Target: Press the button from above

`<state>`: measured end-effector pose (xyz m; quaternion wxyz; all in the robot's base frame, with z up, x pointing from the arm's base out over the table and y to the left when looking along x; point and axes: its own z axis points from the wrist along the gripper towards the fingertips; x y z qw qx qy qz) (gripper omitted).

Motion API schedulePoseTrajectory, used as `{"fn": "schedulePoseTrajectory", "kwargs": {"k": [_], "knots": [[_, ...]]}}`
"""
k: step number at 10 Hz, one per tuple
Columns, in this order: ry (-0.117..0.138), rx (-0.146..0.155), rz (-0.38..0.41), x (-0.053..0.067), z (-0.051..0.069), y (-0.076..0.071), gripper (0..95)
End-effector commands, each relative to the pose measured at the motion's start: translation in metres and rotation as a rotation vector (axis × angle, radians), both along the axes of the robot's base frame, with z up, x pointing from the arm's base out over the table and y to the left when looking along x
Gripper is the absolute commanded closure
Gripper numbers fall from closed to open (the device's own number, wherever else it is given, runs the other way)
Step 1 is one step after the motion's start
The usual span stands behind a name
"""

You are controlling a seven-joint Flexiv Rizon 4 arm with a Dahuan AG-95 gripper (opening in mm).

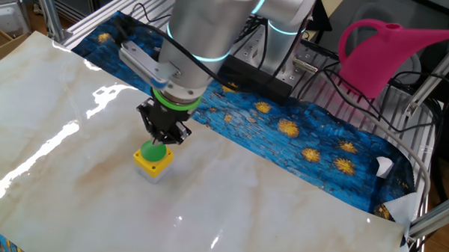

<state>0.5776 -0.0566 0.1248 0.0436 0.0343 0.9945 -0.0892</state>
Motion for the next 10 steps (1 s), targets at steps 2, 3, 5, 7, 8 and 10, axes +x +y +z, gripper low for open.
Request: {"fn": "schedulePoseTrajectory", "kwargs": {"k": [2, 3, 5, 7, 8, 10], "knots": [[-0.002, -0.004, 0.010, 0.0006, -0.0009, 0.0007, 95.0], [0.000, -0.001, 0.006, 0.0006, -0.0009, 0.0007, 95.0], [0.001, 0.007, 0.004, 0.0007, -0.0015, 0.0008, 95.0], [-0.007, 0.007, 0.013, 0.0007, -0.0015, 0.0008, 95.0], [-0.006, 0.017, 0.012, 0.0007, -0.0015, 0.0008, 95.0], [-0.008, 0.079, -0.008, 0.0006, -0.0015, 0.0008, 95.0]]}}
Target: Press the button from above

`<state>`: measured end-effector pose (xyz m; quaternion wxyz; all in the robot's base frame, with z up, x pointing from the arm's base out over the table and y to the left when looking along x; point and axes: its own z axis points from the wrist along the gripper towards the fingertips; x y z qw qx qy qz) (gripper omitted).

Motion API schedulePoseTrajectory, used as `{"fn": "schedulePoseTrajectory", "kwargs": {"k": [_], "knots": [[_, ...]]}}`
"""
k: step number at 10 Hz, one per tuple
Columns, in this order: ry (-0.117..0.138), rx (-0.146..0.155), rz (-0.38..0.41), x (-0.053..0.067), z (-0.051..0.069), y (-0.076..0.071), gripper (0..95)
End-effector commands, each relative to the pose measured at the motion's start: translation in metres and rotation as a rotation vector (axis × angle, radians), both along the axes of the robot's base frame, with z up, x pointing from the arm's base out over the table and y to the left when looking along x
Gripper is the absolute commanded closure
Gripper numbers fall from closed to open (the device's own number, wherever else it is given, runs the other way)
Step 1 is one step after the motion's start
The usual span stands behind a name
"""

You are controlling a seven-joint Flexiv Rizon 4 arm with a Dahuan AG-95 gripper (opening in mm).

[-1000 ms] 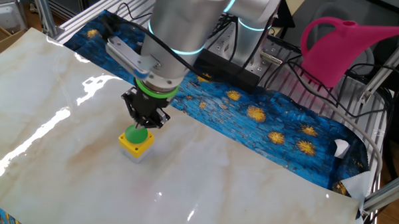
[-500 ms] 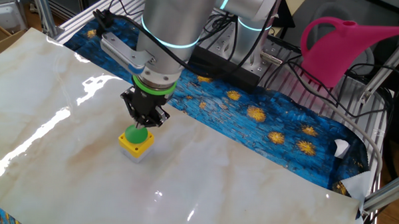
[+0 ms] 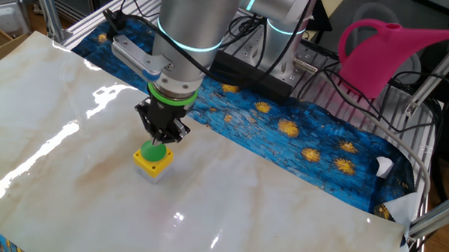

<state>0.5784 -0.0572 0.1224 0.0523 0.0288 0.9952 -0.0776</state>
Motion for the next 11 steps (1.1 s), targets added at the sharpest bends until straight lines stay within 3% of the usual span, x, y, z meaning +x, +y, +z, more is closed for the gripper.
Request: {"fn": "schedulePoseTrajectory", "kwargs": {"k": [1, 11], "knots": [[0.009, 0.064, -0.022, -0.0002, 0.0009, 0.0015, 95.0], [0.007, 0.091, -0.033, -0.0006, 0.0013, 0.0030, 95.0]]}}
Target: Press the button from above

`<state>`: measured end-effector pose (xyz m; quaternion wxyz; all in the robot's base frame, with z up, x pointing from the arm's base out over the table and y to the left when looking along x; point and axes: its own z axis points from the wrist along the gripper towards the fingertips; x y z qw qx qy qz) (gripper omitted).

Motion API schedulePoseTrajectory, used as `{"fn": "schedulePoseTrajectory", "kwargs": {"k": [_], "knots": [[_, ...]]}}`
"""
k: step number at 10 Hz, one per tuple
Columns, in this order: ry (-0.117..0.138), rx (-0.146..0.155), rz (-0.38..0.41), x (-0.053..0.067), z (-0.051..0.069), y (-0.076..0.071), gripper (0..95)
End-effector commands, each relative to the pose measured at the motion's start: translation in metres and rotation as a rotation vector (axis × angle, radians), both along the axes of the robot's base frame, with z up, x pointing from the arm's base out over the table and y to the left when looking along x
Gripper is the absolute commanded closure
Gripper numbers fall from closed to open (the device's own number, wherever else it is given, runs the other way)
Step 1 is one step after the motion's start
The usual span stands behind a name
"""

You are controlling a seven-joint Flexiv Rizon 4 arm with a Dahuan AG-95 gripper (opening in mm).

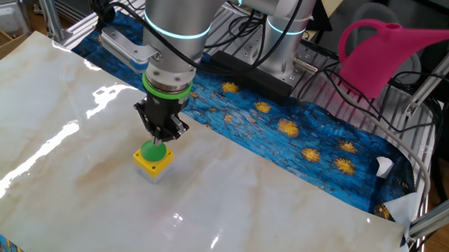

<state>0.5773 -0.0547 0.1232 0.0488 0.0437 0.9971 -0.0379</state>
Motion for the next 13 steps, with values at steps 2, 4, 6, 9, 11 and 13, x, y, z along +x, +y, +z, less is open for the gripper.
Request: {"fn": "schedulePoseTrajectory", "kwargs": {"k": [2, 4, 6, 9, 11, 13], "knots": [[0.009, 0.013, -0.010, 0.0004, 0.0006, 0.0005, 95.0], [0.014, 0.012, -0.005, 0.0000, 0.0004, 0.0005, 95.0], [0.013, 0.006, 0.010, -0.0002, 0.0004, 0.0005, 95.0], [0.011, 0.006, 0.011, -0.0010, 0.0004, 0.0011, 95.0], [0.010, 0.006, 0.008, -0.0015, 0.0005, 0.0019, 95.0], [0.010, 0.006, 0.007, -0.0016, 0.0005, 0.0019, 95.0]]}}
